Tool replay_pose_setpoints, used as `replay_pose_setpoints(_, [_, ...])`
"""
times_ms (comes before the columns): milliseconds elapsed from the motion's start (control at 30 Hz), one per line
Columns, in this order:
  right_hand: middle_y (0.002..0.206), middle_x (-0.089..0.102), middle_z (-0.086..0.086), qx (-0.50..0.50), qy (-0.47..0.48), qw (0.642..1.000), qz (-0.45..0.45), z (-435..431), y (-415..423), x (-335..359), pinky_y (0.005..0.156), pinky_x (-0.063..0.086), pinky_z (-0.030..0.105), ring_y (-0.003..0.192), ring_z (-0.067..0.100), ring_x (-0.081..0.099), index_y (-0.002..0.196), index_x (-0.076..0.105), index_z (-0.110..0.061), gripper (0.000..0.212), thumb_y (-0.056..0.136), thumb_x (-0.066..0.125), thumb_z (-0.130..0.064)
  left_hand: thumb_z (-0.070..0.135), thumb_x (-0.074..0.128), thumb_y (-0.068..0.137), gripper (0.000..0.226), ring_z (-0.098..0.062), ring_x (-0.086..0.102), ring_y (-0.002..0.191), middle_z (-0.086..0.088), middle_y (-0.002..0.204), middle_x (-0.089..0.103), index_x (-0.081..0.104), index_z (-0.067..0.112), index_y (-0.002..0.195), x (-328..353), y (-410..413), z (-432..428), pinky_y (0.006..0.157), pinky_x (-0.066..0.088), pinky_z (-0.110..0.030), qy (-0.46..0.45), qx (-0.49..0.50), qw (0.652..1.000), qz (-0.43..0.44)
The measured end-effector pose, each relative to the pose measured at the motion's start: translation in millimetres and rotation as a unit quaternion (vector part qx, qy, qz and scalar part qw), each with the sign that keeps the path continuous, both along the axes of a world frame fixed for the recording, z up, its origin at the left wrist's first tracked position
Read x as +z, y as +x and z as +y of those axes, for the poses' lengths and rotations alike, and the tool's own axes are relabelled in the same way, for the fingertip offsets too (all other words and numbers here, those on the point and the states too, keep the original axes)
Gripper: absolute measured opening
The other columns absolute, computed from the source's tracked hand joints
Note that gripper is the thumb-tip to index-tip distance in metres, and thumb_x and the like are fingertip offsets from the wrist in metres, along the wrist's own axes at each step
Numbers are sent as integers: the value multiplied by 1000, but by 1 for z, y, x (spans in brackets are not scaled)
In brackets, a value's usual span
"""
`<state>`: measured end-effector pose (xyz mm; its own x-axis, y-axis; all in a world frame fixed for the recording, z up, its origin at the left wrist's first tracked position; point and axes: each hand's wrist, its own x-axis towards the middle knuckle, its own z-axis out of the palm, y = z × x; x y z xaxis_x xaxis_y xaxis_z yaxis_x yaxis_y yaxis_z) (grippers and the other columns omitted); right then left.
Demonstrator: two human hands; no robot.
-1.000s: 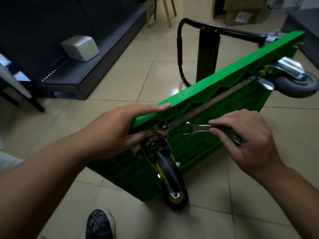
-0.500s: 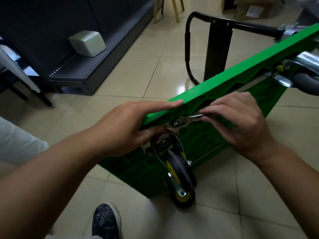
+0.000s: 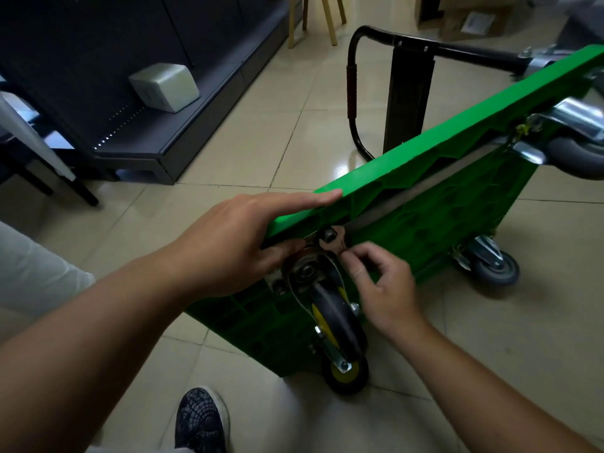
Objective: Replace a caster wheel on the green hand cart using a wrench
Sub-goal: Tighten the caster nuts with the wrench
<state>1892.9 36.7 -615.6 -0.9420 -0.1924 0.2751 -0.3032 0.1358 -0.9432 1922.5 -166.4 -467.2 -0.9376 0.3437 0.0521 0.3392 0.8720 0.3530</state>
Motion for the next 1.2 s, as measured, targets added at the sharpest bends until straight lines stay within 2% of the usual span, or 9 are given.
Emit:
replay_pose_setpoints(100, [78,64,-5,-2,-30,999,-24,-4,13,-10,66,48,22,76,12,62,87,64,-20,18,100,57,-30,30,72,94,76,-24,68,116,23,148,54,32,68,147,-1,1,1,96,56,-49,1,6,1000,11])
replay_pose_setpoints(167, [74,63,-4,23,-16,999,-46,13,14,-19,64,48,21,67,9,61,87,63,-21,17,103,56,-23,29,72,94,77,-19,67,119,25,150,51,32,69,147,-2,2,1,97,55,-46,1,9,1000,17])
replay_pose_setpoints(267, [73,64,-5,53,159,984,-54,61,10,-27,66,54,37,66,11,63,88,64,-24,13,100,60,-21,31,70,94,78,-18,68,114,24,151,49,29,71,146,-3,4,1,96,56,-46,-4,11,1000,19])
replay_pose_setpoints(333, [80,65,-6,12,284,957,58,88,-2,-8,69,55,45,71,18,63,91,68,-20,15,99,60,-30,31,71,94,78,-16,64,122,22,151,51,29,69,147,-4,4,1,98,55,-46,-4,7,1000,28])
replay_pose_setpoints(467, [83,64,5,33,336,878,341,92,-34,70,62,47,44,69,24,55,96,70,-9,26,102,55,-29,32,72,94,78,-13,59,130,21,150,53,29,71,146,-4,3,1,99,54,-44,-8,15,999,40])
replay_pose_setpoints(533, [84,64,7,28,375,833,405,82,-41,98,64,43,45,70,28,55,97,71,-8,26,103,54,-28,32,72,94,78,-15,63,123,22,149,53,29,72,145,-5,3,1,96,55,-44,-7,15,999,37])
replay_pose_setpoints(633, [86,66,9,24,422,798,430,69,-40,112,67,45,47,72,30,58,96,71,-8,30,105,52,-29,32,72,94,78,-15,65,119,22,150,53,28,72,145,-5,3,1,93,56,-44,-8,10,999,37])
replay_pose_setpoints(1033, [84,66,5,46,450,764,461,59,-46,104,68,44,41,72,26,59,93,70,-12,32,104,50,-35,32,70,94,76,-11,64,118,19,151,52,29,70,147,-4,3,1,92,56,-39,-7,13,1000,27])
replay_pose_setpoints(1200, [83,66,7,9,433,788,437,55,-43,93,67,45,43,71,29,58,92,70,-11,36,105,48,-36,30,70,95,79,-12,61,121,19,151,52,27,69,148,-2,4,2,93,54,-37,-13,11,1000,26])
